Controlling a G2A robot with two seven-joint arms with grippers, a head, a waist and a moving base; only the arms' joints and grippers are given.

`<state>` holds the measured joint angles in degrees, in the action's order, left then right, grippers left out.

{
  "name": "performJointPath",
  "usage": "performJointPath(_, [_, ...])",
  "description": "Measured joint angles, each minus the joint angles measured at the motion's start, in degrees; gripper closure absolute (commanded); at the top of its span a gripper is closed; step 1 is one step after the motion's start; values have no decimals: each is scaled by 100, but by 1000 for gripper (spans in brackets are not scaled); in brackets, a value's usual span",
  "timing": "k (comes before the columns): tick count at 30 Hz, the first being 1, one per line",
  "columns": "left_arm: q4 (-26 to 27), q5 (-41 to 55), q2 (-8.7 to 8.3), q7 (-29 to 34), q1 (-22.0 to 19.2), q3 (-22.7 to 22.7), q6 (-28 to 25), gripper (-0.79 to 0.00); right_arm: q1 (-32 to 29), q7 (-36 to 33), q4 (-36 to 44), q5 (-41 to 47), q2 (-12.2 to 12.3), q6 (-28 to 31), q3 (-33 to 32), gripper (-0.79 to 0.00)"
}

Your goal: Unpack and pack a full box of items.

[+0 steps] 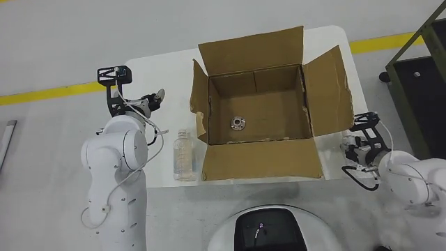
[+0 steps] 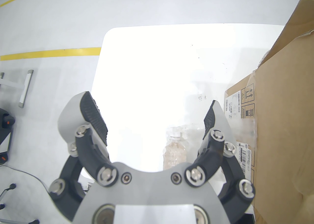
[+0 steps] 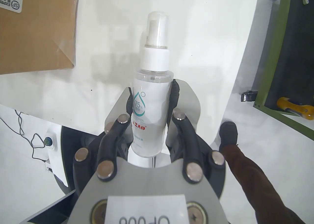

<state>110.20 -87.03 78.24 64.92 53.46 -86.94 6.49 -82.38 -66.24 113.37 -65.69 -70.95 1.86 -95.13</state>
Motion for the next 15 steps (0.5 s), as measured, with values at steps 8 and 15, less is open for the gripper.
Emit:
performJointPath(8, [0, 0, 0, 0, 0, 0, 0, -785, 194, 8, -213, -43, 20, -26, 194, -323])
performJointPath(15, [0, 0, 0, 0, 0, 0, 0, -785, 264, -1, -247, 10, 47, -21, 222, -385])
